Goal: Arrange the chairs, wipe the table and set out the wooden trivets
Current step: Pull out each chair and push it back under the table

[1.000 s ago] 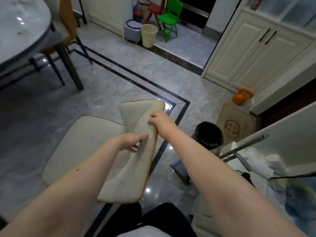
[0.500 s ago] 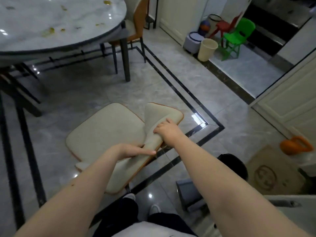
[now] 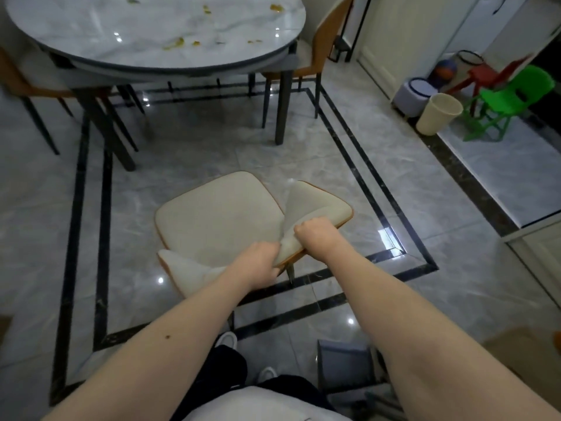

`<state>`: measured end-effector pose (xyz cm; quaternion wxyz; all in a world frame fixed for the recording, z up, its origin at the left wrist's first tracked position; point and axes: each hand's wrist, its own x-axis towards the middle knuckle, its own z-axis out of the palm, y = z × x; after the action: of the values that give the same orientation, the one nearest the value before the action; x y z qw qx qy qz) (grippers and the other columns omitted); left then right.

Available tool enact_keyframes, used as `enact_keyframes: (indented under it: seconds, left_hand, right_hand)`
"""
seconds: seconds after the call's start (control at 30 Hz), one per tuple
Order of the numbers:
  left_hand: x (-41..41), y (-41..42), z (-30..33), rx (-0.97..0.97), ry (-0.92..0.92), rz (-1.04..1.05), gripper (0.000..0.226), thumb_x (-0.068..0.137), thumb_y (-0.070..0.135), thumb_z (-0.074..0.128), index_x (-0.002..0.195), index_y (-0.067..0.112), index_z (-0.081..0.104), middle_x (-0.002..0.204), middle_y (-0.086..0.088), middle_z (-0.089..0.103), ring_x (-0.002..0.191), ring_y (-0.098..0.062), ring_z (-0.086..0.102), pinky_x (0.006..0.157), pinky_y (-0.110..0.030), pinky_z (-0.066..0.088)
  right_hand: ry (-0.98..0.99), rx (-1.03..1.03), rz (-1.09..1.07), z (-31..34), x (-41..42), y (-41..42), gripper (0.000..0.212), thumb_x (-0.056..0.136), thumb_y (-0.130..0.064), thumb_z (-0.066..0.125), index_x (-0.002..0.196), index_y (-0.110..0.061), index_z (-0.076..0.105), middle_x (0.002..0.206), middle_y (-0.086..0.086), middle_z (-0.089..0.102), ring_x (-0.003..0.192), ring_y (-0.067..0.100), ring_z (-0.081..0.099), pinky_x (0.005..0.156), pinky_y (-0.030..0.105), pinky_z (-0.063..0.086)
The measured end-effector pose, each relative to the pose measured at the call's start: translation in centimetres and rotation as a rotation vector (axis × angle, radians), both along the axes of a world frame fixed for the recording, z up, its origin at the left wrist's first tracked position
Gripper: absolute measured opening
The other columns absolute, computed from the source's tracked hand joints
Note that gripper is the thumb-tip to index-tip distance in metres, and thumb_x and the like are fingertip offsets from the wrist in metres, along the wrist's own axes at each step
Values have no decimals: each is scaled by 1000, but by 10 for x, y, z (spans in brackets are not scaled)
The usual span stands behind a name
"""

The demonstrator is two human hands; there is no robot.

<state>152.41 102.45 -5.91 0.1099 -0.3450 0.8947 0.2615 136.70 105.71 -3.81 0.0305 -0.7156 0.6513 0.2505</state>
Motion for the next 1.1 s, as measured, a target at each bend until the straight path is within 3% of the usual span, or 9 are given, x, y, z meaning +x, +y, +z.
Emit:
enact_keyframes:
  seconds: [0.1,0.37,0.7,0.93,1.1]
  left_hand:
    - [-2,-15,8,-66,33,-66,30,89,29,54,113,11,52,113,-14,60,105,-34,57,86,-38,46]
    - [5,-77,12,-284,60,-196,31,93,37,48,110,12,52,109,-12,63,99,-33,60,80,-38,44]
    - [28,-234,14,-458,-49,-342,46,97,46,36,130,14,45,121,-5,61,102,-27,62,80,-35,46]
    - [39,-349,10,-507,-53,-276,54,97,53,32,144,26,28,134,0,54,113,-21,58,82,-32,46]
    - [34,-415,0,-450,-31,-88,47,95,51,40,137,33,31,119,0,60,105,-21,57,81,-33,48]
  right_hand:
    - [-5,-15,-37,3,1,-15,21,92,-10,51,110,-12,61,109,5,66,98,24,64,75,34,47]
    - [-9,-33,-69,12,10,-71,22,92,-7,51,112,-9,62,113,8,65,102,26,63,80,34,48]
    - [-130,-114,-159,6,31,-210,24,93,-9,50,116,-8,56,116,10,64,108,29,61,86,37,46]
    - [-172,-224,-299,-10,35,-308,35,87,-20,61,118,-12,47,118,9,60,111,30,54,99,38,36]
    - [-147,-241,-358,-9,19,-368,31,88,-11,56,118,-12,47,118,9,60,114,31,53,107,42,33]
